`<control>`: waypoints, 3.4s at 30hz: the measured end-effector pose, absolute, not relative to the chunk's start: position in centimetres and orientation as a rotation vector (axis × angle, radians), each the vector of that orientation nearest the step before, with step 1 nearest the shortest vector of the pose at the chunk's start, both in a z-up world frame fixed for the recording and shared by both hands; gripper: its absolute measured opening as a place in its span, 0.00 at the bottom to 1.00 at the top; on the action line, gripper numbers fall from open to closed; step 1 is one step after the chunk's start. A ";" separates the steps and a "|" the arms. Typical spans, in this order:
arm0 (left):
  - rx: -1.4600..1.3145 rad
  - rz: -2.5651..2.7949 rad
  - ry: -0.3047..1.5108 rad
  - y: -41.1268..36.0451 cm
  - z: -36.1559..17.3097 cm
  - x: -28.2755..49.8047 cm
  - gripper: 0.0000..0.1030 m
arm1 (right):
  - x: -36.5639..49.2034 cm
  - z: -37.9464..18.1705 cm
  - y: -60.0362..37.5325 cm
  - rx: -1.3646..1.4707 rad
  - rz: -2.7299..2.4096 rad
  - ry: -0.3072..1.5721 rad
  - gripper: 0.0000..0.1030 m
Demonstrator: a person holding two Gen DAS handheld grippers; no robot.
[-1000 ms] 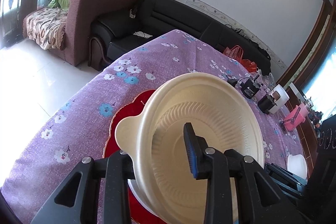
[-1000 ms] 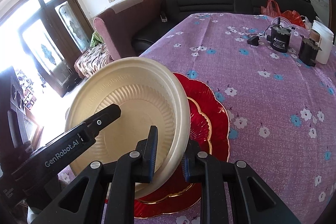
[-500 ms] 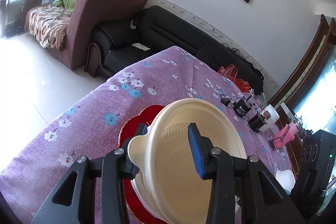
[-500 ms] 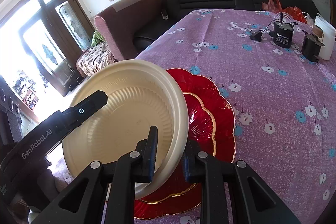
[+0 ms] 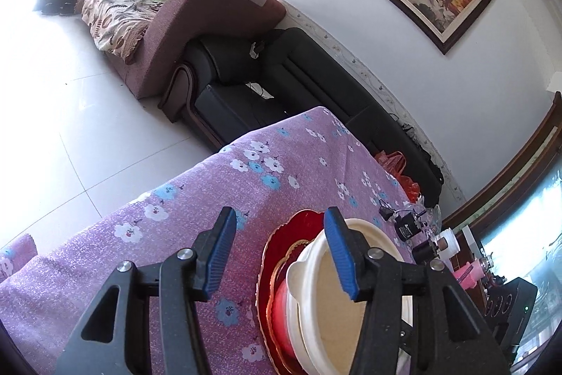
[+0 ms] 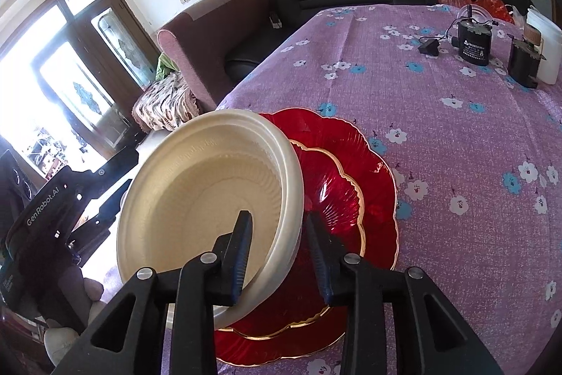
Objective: Organize plates and bowls
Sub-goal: 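Lower the cream bowl with both grippers onto the white bowl, then open both grippers to release the cream bowl on the stack, then withdraw both grippers and move the right gripper toward the small white bowl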
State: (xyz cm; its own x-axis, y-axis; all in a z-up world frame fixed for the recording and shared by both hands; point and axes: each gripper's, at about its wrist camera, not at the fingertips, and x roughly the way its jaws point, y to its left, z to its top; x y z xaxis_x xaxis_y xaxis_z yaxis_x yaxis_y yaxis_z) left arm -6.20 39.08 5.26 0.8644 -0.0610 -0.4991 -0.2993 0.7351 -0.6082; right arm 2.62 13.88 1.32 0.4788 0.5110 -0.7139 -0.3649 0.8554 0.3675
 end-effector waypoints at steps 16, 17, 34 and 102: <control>-0.827 0.277 0.442 43.0 5.0 -9.2 0.60 | -0.3 3.6 10.9 0.171 0.417 0.847 0.50; -0.830 0.285 0.438 43.3 5.0 -9.4 0.60 | -0.8 3.9 10.6 0.167 0.402 0.832 0.50; -0.930 0.309 0.443 46.0 3.4 -10.2 0.61 | -2.6 4.2 9.8 0.127 0.236 0.826 0.57; 0.163 -0.142 0.617 -1.0 11.5 -5.6 0.74 | -7.6 3.5 -34.2 0.696 -0.086 0.645 0.70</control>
State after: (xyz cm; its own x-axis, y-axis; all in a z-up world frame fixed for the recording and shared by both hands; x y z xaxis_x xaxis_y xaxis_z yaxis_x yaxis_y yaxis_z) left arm -5.58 -1.04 11.51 0.8066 -0.0830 -0.5853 0.1803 0.9774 0.1099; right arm -7.60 -34.16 3.55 0.8041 0.1342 -0.5791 0.2812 0.7724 0.5695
